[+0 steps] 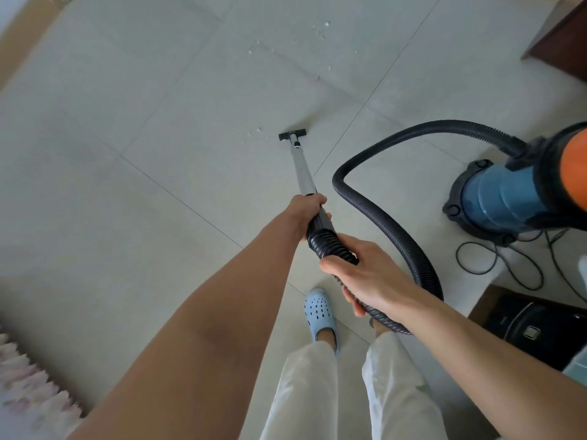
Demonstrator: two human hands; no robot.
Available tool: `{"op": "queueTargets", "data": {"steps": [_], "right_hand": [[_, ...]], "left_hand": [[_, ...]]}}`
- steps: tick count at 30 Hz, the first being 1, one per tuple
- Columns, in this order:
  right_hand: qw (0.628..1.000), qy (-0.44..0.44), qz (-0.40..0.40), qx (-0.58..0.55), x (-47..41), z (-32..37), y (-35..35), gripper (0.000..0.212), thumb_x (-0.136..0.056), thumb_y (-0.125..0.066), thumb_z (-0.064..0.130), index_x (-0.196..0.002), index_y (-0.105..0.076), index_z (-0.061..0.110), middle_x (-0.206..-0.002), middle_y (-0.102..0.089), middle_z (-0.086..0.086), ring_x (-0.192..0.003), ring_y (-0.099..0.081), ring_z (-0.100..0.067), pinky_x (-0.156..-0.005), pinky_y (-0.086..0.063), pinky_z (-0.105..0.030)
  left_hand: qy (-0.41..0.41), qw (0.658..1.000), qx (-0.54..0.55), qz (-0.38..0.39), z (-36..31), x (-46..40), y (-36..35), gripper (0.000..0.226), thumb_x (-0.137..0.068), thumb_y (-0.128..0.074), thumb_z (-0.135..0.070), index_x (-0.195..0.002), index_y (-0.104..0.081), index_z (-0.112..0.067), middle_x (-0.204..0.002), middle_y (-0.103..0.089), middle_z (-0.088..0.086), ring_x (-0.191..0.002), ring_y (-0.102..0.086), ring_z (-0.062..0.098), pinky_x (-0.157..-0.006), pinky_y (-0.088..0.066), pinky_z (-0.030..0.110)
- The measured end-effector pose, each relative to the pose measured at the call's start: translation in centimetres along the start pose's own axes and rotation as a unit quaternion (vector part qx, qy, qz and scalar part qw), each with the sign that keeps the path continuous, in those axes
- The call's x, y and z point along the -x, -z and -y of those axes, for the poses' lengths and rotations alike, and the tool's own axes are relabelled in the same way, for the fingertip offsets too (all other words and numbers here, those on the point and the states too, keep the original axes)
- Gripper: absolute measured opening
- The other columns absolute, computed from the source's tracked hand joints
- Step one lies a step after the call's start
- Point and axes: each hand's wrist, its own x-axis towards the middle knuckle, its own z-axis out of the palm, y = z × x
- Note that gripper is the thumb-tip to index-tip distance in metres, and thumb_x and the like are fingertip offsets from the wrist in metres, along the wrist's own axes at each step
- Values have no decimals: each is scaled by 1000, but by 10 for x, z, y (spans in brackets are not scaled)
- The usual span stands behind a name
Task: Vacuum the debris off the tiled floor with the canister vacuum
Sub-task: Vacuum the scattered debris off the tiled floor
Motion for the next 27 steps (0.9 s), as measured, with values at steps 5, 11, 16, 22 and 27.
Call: {"op": "queueTargets", "data": {"steps": [5,11,16,22,27], "right_hand": [[999,3,12,-46,-34,21,-13,10,-87,-60,29,-92,-62,20,-52,-53,-4,-37,-48,-22,-48,-44,-30],[999,12,20,-49,-73,46,-28,13,-83,-61,32,-91,-64,23,-51,-54,0,-42,-51,-25,-51,-47,-33],[999,11,34,-33,-73,50,-33,11,-82,-61,32,-90,-63,25,-53,-54,-2,-43,-52,-25,-52,-47,-34],[998,10,55,-3,-51,40,-24,10,-84,-61,34,-90,-63,26,-53,-54,-4,-38,-49,-23,-49,-44,-31],[997,20,72,-11,-44,39,-28,10,-85,-62,30,-90,-62,21,-52,-54,-3,-36,-47,-23,-48,-43,-31]], "left_hand": [[-16,1000,-12,-23,-24,-18,30,37,-96,-54,-14,-128,-47,4,-75,-57,13,-55,-57,20,-50,-50,30],[-27,998,-4,-51,-49,-37,64,35,-97,-53,-13,-127,-47,5,-71,-55,13,-55,-55,21,-50,-48,32],[-9,998,18,-53,-45,-32,74,19,-97,-53,-14,-108,-45,-1,-70,-55,13,-55,-55,21,-50,-48,32],[-2,998,52,-44,-24,-19,64,18,-97,-53,-14,-109,-46,-3,-72,-54,13,-56,-55,21,-50,-48,32],[1,996,70,-50,-16,-11,70,19,-97,-53,-14,-107,-44,-1,-71,-54,12,-57,-54,21,-54,-48,34]]}}
